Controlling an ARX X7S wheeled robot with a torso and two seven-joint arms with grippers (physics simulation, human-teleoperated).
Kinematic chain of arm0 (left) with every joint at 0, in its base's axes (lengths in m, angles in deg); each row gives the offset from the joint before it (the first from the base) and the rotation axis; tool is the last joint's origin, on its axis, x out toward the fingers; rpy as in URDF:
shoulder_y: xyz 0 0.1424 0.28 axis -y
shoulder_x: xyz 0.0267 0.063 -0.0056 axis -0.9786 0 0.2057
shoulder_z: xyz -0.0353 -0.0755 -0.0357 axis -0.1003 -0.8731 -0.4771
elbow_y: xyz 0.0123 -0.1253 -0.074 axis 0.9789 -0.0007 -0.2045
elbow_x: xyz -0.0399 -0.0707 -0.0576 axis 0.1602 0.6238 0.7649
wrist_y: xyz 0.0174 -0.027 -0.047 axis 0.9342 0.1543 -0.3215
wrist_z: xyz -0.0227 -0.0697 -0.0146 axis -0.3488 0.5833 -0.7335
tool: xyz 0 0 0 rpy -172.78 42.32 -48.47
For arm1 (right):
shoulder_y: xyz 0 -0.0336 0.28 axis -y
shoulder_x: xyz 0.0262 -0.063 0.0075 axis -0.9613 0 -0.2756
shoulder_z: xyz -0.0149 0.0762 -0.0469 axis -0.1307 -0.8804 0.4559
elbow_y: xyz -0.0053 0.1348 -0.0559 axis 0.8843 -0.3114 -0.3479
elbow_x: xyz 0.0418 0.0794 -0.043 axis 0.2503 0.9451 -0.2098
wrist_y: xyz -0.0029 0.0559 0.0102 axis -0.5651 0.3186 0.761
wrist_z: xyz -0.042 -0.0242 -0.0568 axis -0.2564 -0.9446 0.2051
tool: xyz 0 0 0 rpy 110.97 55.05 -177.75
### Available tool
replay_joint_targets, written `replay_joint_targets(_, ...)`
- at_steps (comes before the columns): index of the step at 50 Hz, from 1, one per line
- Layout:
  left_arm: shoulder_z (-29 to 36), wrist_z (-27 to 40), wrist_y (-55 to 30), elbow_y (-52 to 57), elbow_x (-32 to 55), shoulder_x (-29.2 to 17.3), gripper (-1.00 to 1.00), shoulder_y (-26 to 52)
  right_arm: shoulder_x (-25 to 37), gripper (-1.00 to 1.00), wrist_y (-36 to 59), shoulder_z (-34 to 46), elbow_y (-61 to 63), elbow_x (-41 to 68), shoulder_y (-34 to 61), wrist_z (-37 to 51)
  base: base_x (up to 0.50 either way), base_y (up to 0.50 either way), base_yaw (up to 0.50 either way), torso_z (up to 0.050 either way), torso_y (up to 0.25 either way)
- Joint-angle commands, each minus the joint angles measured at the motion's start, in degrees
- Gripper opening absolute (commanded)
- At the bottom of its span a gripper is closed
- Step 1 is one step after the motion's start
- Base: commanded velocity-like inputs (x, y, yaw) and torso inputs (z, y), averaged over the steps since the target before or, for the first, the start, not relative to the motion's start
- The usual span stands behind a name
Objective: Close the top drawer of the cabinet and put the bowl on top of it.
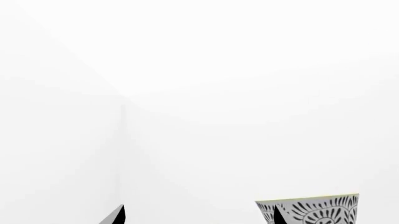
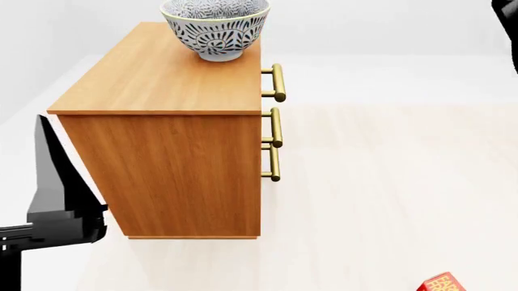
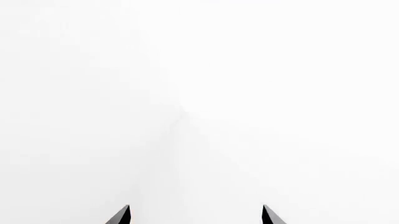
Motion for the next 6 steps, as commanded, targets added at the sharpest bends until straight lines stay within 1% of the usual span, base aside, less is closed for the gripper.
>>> replay_joint_targets(1,-0.74,0.66,0.49,0.52,-0.12,-0.97,1.0,-0.61,7.47,1.0,-4.89,-4.18,9.52,-2.45,-0.83,12.05,0.0,0.0,0.0,0.0,0.0)
replay_joint_targets(6,-2.29,2.45,1.04,2.54,-0.88,-3.43,1.0,-1.41,9.51,1.0,-8.26,-5.95,11.97,-2.39,-1.8,13.7,0.0,0.0,0.0,0.0,0.0)
